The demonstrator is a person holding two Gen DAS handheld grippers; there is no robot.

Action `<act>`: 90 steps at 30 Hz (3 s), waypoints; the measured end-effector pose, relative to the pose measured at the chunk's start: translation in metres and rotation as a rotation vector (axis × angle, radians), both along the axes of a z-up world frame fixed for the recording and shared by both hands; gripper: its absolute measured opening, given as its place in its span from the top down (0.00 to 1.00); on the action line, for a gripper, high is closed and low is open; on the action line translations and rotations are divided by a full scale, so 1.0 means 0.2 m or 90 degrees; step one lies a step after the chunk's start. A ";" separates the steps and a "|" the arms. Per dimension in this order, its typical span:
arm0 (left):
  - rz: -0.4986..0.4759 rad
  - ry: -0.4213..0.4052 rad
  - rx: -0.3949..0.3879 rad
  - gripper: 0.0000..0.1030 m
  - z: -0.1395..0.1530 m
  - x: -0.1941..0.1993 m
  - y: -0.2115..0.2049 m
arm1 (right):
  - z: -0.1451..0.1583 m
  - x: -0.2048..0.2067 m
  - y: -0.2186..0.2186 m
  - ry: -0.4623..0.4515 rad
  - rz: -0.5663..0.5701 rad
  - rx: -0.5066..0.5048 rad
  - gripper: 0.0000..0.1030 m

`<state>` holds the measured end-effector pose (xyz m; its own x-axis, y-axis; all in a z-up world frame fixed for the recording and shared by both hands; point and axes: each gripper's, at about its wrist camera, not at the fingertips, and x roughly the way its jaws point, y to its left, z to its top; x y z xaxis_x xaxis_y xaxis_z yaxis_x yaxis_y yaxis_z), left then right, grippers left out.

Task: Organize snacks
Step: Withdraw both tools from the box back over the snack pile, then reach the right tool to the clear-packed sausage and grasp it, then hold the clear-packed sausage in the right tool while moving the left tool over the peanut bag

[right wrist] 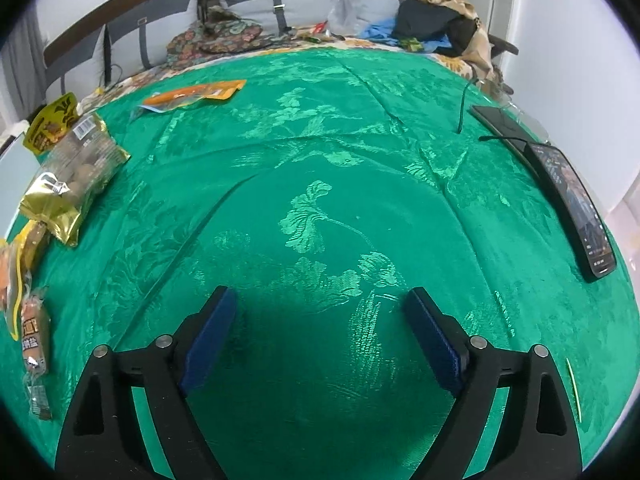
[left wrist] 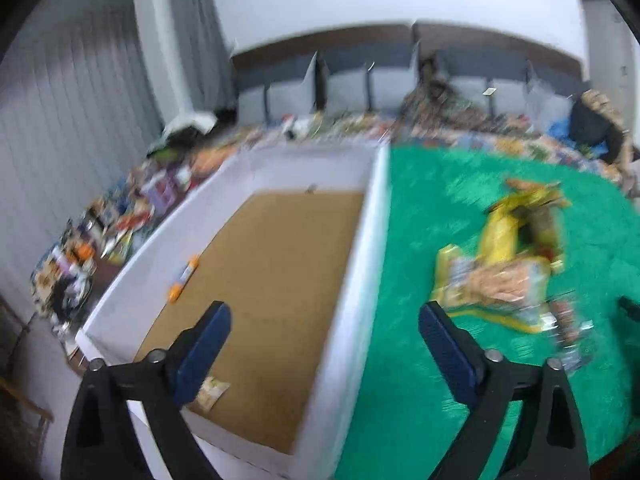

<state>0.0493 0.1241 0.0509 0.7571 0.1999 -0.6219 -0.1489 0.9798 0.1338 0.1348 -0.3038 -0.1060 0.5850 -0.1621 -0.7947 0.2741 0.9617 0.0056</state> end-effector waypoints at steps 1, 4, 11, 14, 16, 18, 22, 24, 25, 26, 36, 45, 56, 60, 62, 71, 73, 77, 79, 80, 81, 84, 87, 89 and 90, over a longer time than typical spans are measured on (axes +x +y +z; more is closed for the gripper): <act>-0.035 -0.013 -0.023 0.04 0.03 -0.04 -0.06 | 0.00 0.00 0.00 0.000 0.000 0.000 0.12; -0.127 0.012 -0.092 0.03 -0.01 -0.09 -0.21 | 0.00 0.00 0.00 0.000 0.000 0.001 0.12; -0.224 0.160 -0.133 0.03 -0.38 -0.05 -0.48 | 0.00 0.00 0.00 0.000 0.000 0.001 0.12; -0.225 0.183 -0.121 0.04 -0.48 0.00 -0.53 | 0.00 0.00 0.00 0.000 0.000 0.000 0.12; -0.215 0.195 -0.118 0.04 -0.53 0.04 -0.53 | 0.00 0.00 0.00 0.000 0.001 0.001 0.12; -0.202 0.204 -0.122 0.04 -0.58 0.05 -0.53 | 0.00 0.00 0.00 0.000 0.001 0.002 0.12; -0.191 0.220 -0.100 0.04 -0.68 0.04 -0.53 | 0.00 0.00 -0.01 0.000 0.001 0.002 0.12; -0.193 0.210 -0.086 0.01 -0.71 0.01 -0.53 | 0.00 0.00 -0.01 0.000 0.001 0.002 0.11; -0.195 0.203 -0.084 0.01 -0.70 -0.01 -0.53 | 0.00 0.00 -0.01 0.000 0.001 0.002 0.11; -0.195 0.202 -0.091 0.00 -0.70 -0.02 -0.52 | 0.00 0.00 -0.01 0.000 0.001 0.002 0.11; -0.198 0.180 -0.091 0.00 -0.70 -0.04 -0.50 | 0.00 0.01 0.00 0.003 0.007 -0.001 0.09; -0.224 0.177 -0.088 0.00 -0.73 -0.05 -0.51 | 0.00 0.01 0.01 0.004 0.010 0.001 0.08; -0.237 0.155 -0.086 0.00 -0.73 -0.08 -0.50 | 0.11 0.00 0.76 0.087 0.267 0.152 0.10; -0.240 0.154 -0.087 0.00 -0.73 -0.09 -0.50 | 0.01 0.02 1.03 0.129 0.309 -0.011 0.09; -0.240 0.152 -0.087 0.00 -0.73 -0.10 -0.50 | 0.00 0.02 1.07 0.111 0.329 -0.004 0.10; -0.236 0.147 -0.087 0.00 -0.73 -0.10 -0.50 | 0.05 -0.02 0.75 0.070 0.252 -0.048 0.35; -0.234 0.146 -0.087 0.00 -0.73 -0.10 -0.50 | 0.04 -0.01 0.65 0.063 0.214 -0.069 0.33; -0.234 0.146 -0.087 0.00 -0.73 -0.10 -0.50 | 0.02 0.00 0.32 0.036 0.123 -0.041 0.26; -0.233 0.145 -0.087 0.00 -0.73 -0.10 -0.50 | 0.01 0.02 0.25 0.026 0.126 0.001 0.20; -0.233 0.145 -0.087 0.00 -0.73 -0.10 -0.50 | 0.00 0.01 0.22 0.014 0.132 -0.002 0.18; -0.232 0.146 -0.087 0.00 -0.73 -0.10 -0.50 | -0.01 0.01 0.21 0.004 0.141 -0.005 0.17; -0.229 0.147 -0.087 0.00 -0.73 -0.10 -0.50 | -0.01 0.01 0.19 -0.002 0.151 0.002 0.12; -0.223 0.151 -0.087 0.00 -0.72 -0.09 -0.50 | -0.01 0.03 0.20 -0.001 0.154 0.003 0.11; -0.217 0.159 -0.088 0.00 -0.72 -0.08 -0.51 | 0.00 0.04 0.18 0.000 0.154 0.003 0.11; -0.214 0.163 -0.088 0.00 -0.72 -0.07 -0.51 | 0.00 0.04 0.18 -0.001 0.154 0.004 0.11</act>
